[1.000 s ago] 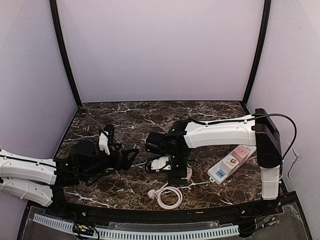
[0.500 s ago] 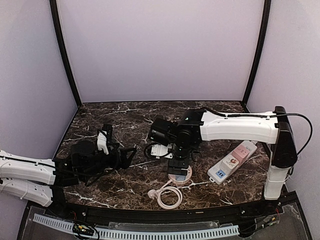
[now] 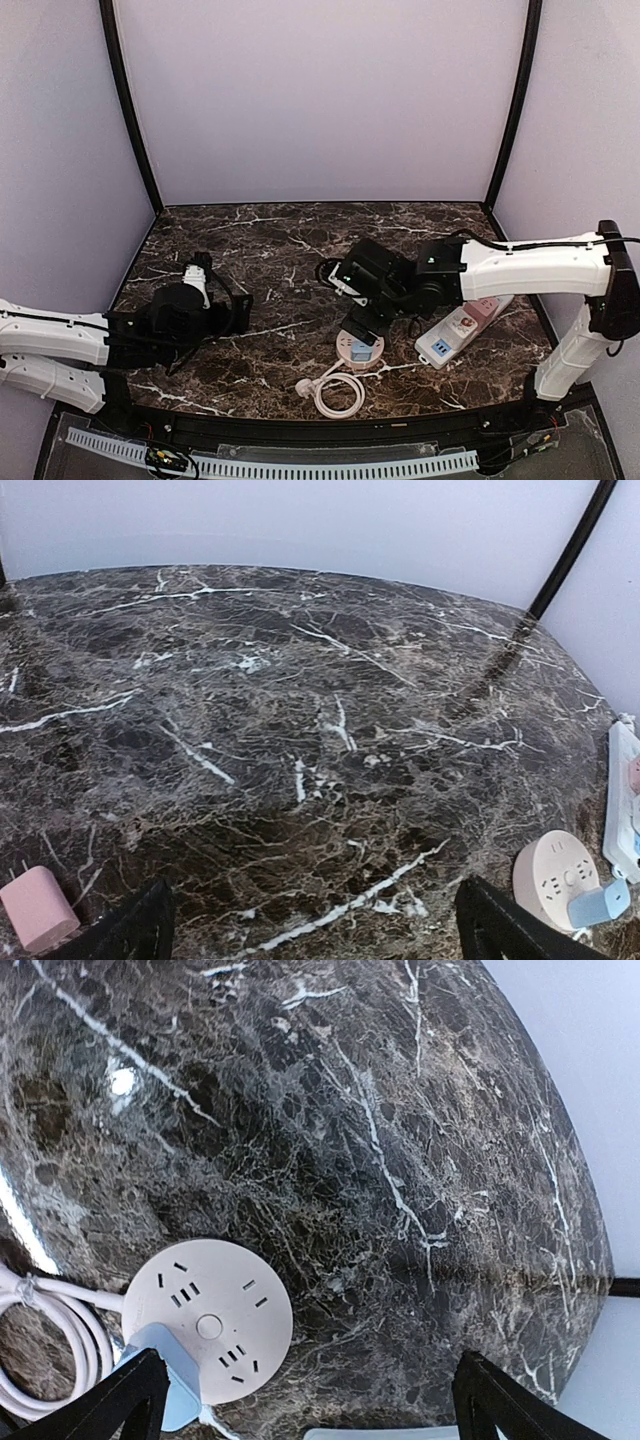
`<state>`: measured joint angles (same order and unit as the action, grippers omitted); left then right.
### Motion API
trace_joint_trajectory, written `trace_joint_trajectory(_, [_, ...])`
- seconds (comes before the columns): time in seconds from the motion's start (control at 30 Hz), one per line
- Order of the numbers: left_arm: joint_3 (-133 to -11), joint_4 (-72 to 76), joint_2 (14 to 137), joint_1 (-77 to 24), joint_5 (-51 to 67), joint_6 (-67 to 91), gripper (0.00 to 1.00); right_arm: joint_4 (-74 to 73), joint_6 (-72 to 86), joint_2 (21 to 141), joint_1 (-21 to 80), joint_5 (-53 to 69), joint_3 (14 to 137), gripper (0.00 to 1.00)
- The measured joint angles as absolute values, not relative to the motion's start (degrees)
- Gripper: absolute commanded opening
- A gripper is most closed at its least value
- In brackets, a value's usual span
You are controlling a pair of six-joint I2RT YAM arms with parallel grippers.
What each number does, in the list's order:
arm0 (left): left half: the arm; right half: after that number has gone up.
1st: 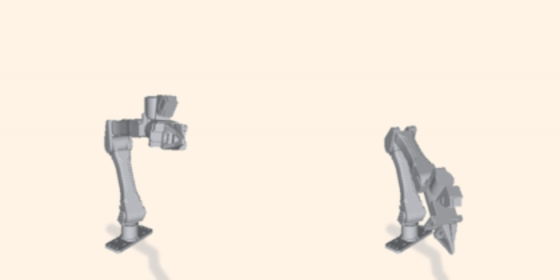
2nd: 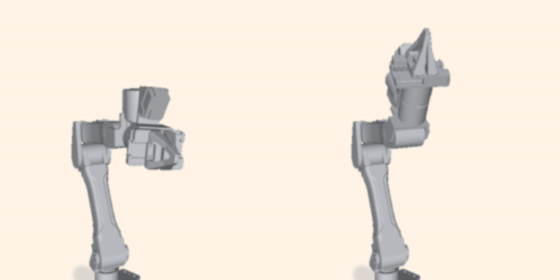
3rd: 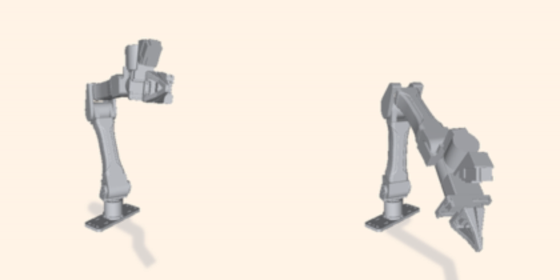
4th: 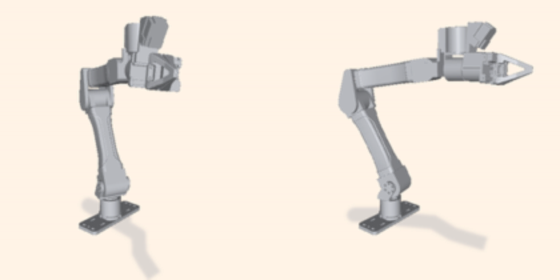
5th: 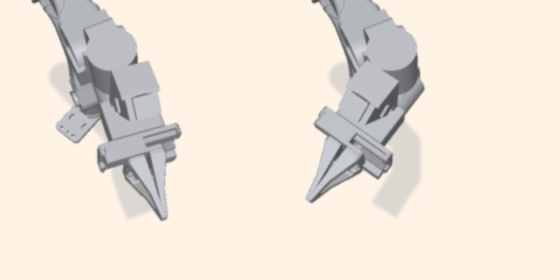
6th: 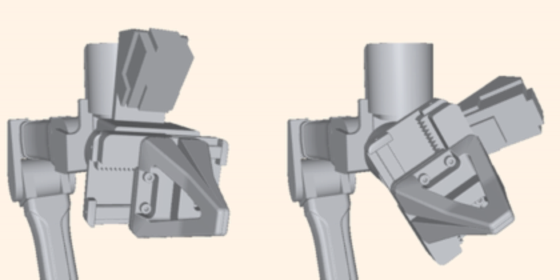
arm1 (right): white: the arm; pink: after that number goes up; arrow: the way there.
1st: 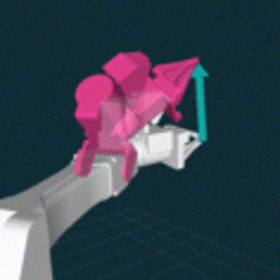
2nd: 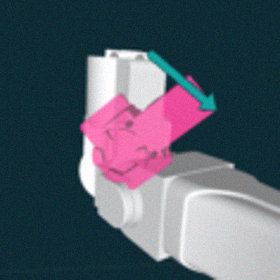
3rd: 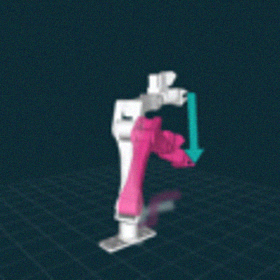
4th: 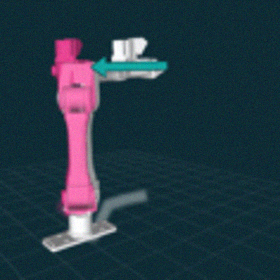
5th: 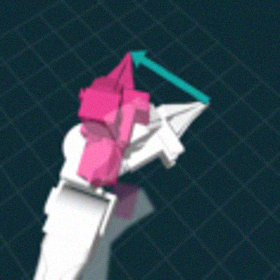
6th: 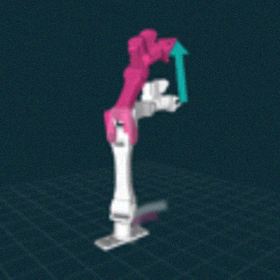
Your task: Insert the plug
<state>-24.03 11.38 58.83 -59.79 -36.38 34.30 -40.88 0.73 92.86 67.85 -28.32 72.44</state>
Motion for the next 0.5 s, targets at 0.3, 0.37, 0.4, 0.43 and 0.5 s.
trace_joint_trajectory(0.3, [-30.7,4.8,62.5,-59.4,-27.5,27.7,0.84,-33.5,20.9,81.3,67.9,-25.4,57.4,0.98])
trace_joint_trajectory(0.37, [-33.4,4.4,65.7,-59.4,-21.8,25.7,0.78,-32.6,25.1,76.9,68.0,-23.3,53.1,0.95])
trace_joint_trajectory(0.4, [-34.5,4.0,67.2,-59.4,-19.6,25.1,0.76,-32.4,27.1,74.4,68.1,-22.1,51.2,0.89])
trace_joint_trajectory(0.43, [-35.8,3.3,69.0,-59.4,-16.7,24.4,0.75,-32.2,29.1,71.7,68.1,-20.6,49.3,0.83])
trace_joint_trajectory(0.5, [-37.5,2.1,71.9,-59.6,-12.6,23.9,0.73,-32.1,31.9,67.9,68.2,-18.6,47.2,0.71])
